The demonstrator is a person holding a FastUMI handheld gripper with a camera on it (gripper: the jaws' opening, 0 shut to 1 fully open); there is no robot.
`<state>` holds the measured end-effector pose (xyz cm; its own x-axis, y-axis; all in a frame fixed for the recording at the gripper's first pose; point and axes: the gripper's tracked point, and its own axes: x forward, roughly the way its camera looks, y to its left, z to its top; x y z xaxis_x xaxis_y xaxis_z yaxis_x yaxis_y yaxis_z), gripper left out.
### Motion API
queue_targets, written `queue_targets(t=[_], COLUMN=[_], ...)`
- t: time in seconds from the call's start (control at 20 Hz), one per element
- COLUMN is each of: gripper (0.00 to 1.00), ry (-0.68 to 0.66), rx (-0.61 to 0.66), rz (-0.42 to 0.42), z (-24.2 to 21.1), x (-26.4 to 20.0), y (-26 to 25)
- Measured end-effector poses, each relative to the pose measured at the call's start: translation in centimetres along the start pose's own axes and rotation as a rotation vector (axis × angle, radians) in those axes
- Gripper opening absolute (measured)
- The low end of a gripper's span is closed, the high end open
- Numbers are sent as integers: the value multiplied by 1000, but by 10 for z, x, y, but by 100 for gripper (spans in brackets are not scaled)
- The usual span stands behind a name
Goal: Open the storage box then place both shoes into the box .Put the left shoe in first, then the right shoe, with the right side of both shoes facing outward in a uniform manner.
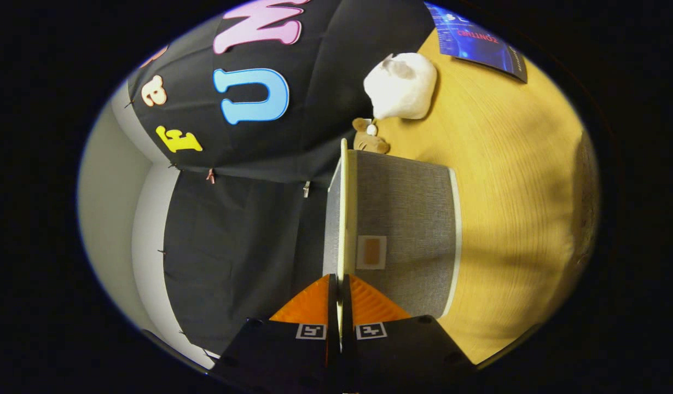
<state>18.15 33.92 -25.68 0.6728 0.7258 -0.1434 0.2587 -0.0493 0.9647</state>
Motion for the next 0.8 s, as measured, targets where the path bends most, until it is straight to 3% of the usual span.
queue_targets(t=[0.4, 0.8], gripper=[5, 6], ry=[-40, -24], rx=[-80, -278], rz=[88, 108], z=[2, -32], x=[23, 122], y=[96, 183])
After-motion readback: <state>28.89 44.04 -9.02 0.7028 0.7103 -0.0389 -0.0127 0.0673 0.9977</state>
